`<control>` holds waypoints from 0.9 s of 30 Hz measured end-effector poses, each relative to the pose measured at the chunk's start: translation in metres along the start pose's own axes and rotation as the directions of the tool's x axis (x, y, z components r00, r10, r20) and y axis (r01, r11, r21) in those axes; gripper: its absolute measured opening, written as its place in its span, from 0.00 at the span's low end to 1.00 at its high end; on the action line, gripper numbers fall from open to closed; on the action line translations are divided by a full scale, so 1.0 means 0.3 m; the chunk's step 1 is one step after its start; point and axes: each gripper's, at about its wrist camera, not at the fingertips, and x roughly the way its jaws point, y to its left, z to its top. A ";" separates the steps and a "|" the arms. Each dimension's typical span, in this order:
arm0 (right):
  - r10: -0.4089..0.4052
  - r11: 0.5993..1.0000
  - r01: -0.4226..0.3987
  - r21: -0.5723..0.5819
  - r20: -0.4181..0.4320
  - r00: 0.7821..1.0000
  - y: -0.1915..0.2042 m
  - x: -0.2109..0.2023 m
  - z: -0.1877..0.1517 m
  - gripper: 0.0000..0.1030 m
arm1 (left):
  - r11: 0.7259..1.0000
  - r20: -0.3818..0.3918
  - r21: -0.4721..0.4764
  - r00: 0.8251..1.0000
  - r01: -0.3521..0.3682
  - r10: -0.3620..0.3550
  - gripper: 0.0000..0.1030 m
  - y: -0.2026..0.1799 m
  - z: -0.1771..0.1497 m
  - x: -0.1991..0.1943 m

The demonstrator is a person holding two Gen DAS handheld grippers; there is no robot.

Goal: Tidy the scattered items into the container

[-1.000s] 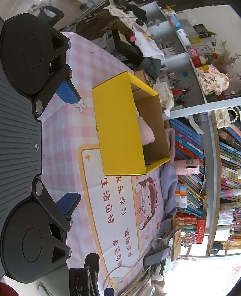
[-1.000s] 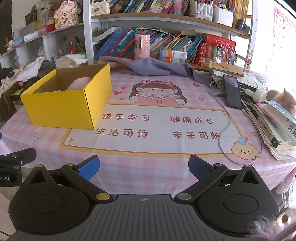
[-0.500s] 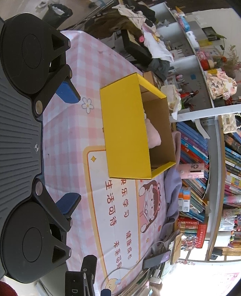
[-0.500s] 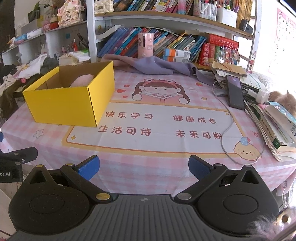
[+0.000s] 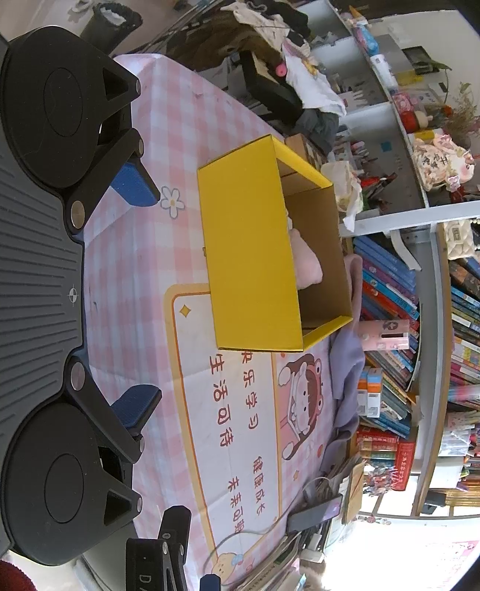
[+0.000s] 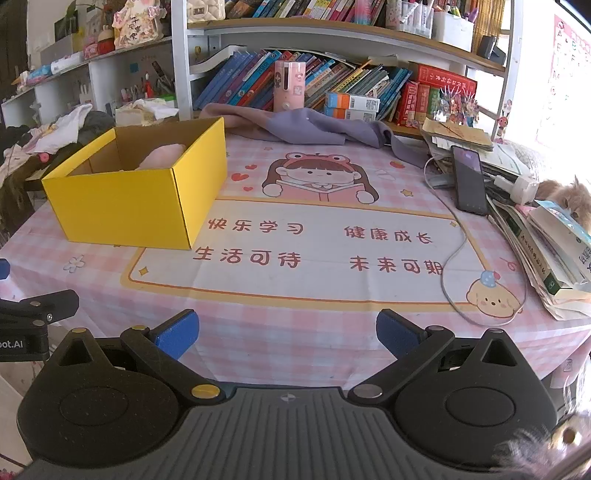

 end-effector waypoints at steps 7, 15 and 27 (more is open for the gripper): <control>-0.005 1.000 0.005 -0.003 -0.008 1.000 -0.014 0.011 0.002 1.00 | 1.000 -0.010 0.001 1.000 0.012 -0.012 1.00 -0.013 0.009 0.017; 0.011 1.000 -0.011 -0.007 -0.015 1.000 -0.025 0.023 0.005 1.00 | 1.000 -0.031 0.001 0.999 0.022 -0.022 1.00 -0.025 0.012 0.034; 0.028 1.000 -0.028 -0.009 -0.033 0.999 -0.030 0.046 0.012 1.00 | 1.000 -0.041 0.003 0.999 0.024 -0.024 1.00 -0.033 0.019 0.047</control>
